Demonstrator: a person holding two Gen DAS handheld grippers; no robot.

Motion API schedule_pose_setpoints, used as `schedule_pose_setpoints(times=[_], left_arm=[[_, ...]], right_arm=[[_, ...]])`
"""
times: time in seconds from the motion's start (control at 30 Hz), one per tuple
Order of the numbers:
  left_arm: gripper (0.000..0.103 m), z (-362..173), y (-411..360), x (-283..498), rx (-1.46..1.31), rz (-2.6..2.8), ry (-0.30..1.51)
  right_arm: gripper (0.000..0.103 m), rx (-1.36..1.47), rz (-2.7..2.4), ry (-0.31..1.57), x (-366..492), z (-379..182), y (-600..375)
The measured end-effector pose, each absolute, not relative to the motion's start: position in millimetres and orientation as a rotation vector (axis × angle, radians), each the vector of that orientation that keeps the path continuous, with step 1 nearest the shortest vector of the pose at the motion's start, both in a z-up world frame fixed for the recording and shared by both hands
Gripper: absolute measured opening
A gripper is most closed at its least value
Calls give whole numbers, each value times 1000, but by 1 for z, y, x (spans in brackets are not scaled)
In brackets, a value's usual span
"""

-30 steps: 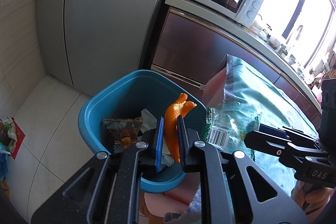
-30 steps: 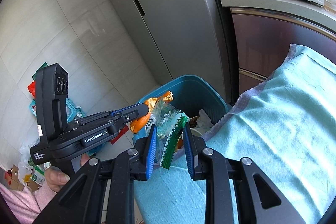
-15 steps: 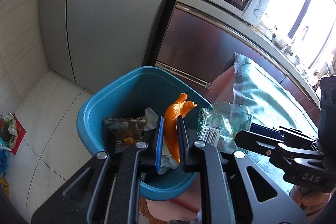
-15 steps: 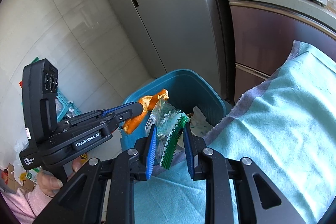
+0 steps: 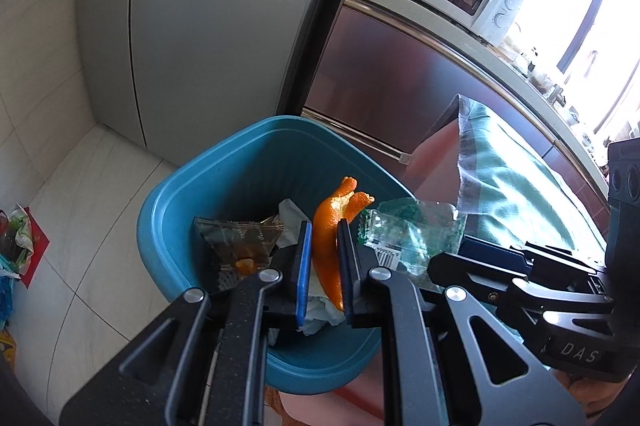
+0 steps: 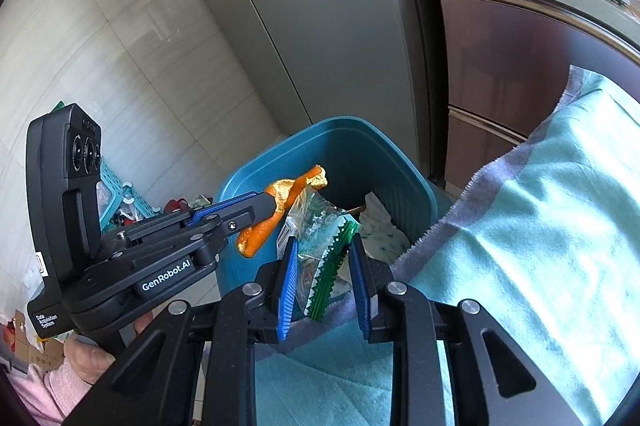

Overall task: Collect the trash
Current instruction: 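Lower the orange peel and wrapper into the teal bin with both grippers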

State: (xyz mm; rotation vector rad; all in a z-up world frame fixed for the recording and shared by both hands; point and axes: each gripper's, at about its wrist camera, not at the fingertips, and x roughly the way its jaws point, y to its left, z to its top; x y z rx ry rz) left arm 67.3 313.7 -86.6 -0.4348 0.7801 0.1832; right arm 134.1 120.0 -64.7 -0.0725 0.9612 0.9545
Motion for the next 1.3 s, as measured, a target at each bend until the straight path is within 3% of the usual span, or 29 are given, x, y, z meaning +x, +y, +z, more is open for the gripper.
schedule_pose_setpoints(times=[1.3], left_arm=[[13, -116, 329, 81, -457, 245, 846]], right_arm=[[27, -184, 949, 1052, 144, -76, 166]])
